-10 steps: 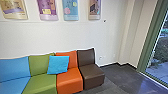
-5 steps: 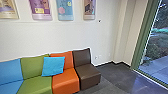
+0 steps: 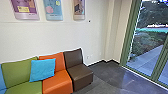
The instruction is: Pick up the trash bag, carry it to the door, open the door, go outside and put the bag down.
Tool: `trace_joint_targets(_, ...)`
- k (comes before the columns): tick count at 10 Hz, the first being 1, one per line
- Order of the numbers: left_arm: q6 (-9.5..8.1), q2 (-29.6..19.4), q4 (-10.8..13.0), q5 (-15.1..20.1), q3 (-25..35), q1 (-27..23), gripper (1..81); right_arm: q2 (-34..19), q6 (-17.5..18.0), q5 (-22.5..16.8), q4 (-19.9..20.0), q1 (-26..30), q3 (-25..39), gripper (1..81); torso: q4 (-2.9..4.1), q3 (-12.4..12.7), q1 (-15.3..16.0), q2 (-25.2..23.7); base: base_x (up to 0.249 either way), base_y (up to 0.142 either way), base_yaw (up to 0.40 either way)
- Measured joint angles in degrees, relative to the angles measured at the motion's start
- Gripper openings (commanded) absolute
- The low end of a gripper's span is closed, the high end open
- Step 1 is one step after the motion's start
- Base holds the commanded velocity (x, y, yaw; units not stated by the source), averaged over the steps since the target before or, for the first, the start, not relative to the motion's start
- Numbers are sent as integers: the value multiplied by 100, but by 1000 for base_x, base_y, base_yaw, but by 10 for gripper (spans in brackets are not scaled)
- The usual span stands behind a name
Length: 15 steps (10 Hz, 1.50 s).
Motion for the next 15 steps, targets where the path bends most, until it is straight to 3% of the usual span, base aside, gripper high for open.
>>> trace_joint_targets(15,0,9,-2,0,0,-20,10,173,0,0,0,-2,-267,811,0,2,0,0,0,0,-273)
